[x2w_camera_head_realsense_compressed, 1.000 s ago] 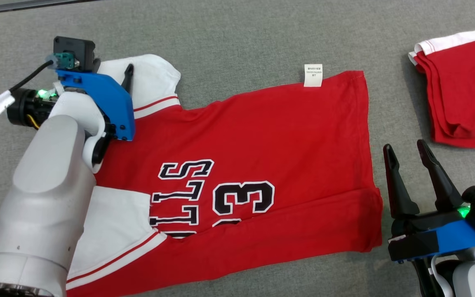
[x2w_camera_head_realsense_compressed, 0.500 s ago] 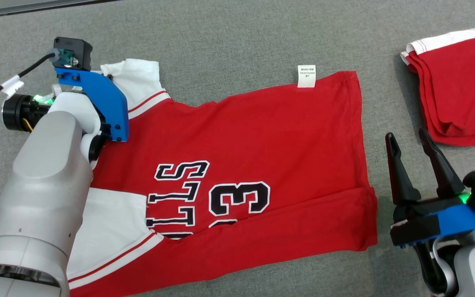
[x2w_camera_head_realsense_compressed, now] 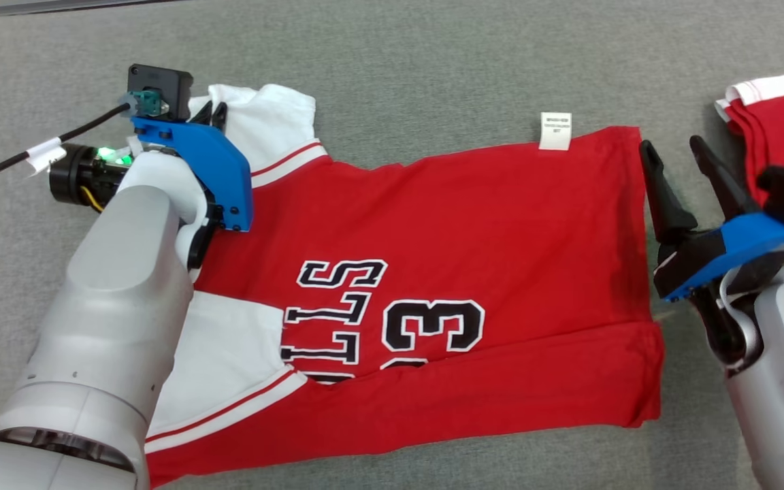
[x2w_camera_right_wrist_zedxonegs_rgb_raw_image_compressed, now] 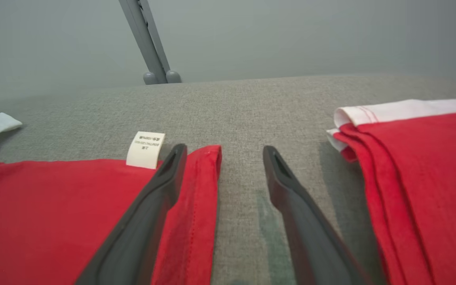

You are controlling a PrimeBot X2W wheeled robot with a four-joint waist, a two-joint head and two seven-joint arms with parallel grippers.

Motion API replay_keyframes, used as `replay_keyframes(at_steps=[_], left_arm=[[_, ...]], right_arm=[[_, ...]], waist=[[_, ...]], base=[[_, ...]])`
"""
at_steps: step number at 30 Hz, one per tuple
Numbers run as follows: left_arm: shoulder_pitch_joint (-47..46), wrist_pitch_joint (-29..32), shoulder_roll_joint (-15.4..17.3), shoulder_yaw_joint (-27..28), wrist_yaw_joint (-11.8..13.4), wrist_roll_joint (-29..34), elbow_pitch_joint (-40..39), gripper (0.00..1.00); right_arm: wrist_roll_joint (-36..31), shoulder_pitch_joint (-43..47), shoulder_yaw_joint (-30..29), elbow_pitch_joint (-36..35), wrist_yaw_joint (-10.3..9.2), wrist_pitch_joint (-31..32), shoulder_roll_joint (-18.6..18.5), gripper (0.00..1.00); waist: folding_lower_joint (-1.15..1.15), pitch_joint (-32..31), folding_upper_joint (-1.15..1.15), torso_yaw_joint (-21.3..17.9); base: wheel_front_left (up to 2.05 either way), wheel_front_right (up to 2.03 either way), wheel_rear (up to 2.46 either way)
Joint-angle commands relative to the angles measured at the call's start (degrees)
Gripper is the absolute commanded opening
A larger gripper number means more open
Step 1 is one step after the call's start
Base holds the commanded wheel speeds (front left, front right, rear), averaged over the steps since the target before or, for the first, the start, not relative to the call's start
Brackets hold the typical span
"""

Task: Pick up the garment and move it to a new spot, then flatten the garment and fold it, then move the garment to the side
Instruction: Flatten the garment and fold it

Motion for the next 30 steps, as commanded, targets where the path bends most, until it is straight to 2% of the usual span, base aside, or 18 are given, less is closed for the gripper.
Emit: replay_keyframes(at_steps=[1, 4, 5, 6, 7, 8, 14, 20, 23, 30], left_arm=[[-0.7, -0.9, -0.2, -0.2, -0.3, -0.2, 0.0, 0.00], [-0.5, -3.2, -0.7, -0.5, -0.5, -0.7, -0.2, 0.00], [-0.4, -3.9, -0.9, -0.6, -0.6, -0.9, -0.4, 0.00], [-0.2, -4.6, -1.0, -0.7, -0.6, -1.1, -0.4, 0.00], [-0.1, -5.6, -1.0, -0.7, -0.7, -1.4, -0.7, 0.00], [0.1, -6.4, -1.0, -0.8, -0.7, -1.5, -0.8, 0.00], [1.5, -12.1, -1.0, -1.0, -0.9, -2.6, -2.5, 0.00], [6.0, -15.8, -0.3, 0.1, -1.0, -4.2, -7.9, 0.00], [10.5, -16.2, 0.4, 1.6, -0.9, -5.3, -13.5, 0.00], [28.5, -16.2, 1.8, 6.2, 2.3, -5.4, -33.4, 0.00]], right_arm=[[0.6, -1.7, 0.5, 1.6, -0.01, 0.0, -0.8, 1.00], [1.8, -4.7, 2.5, 6.7, -0.01, 0.9, -1.8, 1.00], [2.4, -5.7, 3.3, 8.1, -0.01, 1.1, -2.0, 0.83], [2.9, -6.5, 4.1, 9.4, -0.01, 1.4, -2.3, 0.49], [3.5, -7.3, 4.9, 10.5, -0.01, 1.3, -2.6, 0.42], [4.2, -7.9, 5.7, 11.7, -0.01, 1.3, -2.8, 0.02], [7.5, -10.3, 8.7, 15.3, -0.01, -0.9, -4.6, 0.00], [10.0, -8.5, 9.8, 13.9, -0.01, -6.9, -6.5, 0.00], [11.6, -6.1, 10.5, 12.2, -0.01, -8.6, -7.7, 0.00], [14.6, 2.0, 10.7, 7.1, -0.01, -10.5, -9.0, 0.00]], waist=[[-0.01, 0.3, 0.00, 0.8], [-0.01, 0.2, 0.00, 1.7], [-0.01, 0.2, 0.00, 1.9], [-0.01, 0.1, 0.00, 2.1], [-0.01, 0.0, 0.00, 2.2], [-0.01, 0.0, 0.00, 2.4], [-0.01, -0.9, 0.00, 3.5], [-0.01, -3.1, 0.00, 4.2], [-0.01, -4.4, 0.00, 4.6], [-0.01, -7.1, 0.00, 5.5]], base=[[0.00, 0.00, 0.00], [0.00, 0.00, 0.00], [0.00, 0.00, 0.00], [0.00, 0.00, 0.00], [0.00, 0.00, 0.00], [0.00, 0.00, 0.00], [0.00, 0.00, 0.00], [0.00, 0.00, 0.00], [0.00, 0.00, 0.00], [0.00, 0.00, 0.00]])
